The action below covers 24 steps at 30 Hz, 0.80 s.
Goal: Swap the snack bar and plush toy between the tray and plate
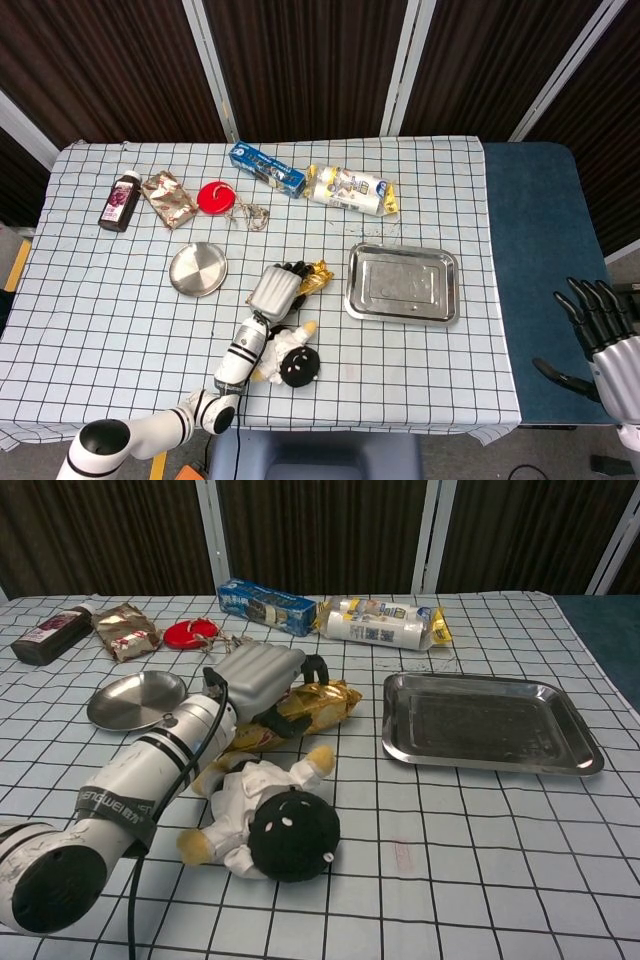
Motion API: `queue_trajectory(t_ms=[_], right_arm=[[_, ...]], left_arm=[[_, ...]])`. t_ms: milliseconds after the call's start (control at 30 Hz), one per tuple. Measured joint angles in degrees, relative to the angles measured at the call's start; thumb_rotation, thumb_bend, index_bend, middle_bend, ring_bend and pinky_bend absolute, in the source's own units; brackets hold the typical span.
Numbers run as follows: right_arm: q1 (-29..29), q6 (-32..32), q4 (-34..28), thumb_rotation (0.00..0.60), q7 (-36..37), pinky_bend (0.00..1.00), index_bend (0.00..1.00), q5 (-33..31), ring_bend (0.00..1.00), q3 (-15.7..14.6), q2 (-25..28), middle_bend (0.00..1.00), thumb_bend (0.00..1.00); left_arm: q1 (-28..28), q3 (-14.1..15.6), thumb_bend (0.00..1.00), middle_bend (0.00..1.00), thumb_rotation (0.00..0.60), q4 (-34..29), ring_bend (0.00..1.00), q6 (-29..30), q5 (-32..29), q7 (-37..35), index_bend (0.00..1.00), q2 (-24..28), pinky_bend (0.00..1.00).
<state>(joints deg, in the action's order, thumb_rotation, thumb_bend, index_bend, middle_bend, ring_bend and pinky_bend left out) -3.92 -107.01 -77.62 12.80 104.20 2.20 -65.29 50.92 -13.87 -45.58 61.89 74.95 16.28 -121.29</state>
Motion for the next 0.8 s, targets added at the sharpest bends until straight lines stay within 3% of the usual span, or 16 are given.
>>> queue_trajectory(t_ms=[400, 800], right_arm=[[-0.06, -0.09, 0.41, 0.6, -0.32, 0.0, 0.14, -0.19, 0.0, 0.28, -0.3, 0.0, 0.1], [-0.18, 0.09, 0.5, 0.6, -1.03, 0.0, 0.14, 0.03, 0.0, 0.22, -0.62, 0.0, 0.1]], left_arm=[[-0.37, 0.69, 0.47, 0.74, 0.6, 0.48, 0.75, 5.06, 4.29, -3.4, 0.69, 2.04, 0.76], [-4.04, 1.19, 0.47, 0.74, 0.6, -4.93, 0.75, 7.29, 5.22, -2.78, 0.69, 12.69, 0.76]])
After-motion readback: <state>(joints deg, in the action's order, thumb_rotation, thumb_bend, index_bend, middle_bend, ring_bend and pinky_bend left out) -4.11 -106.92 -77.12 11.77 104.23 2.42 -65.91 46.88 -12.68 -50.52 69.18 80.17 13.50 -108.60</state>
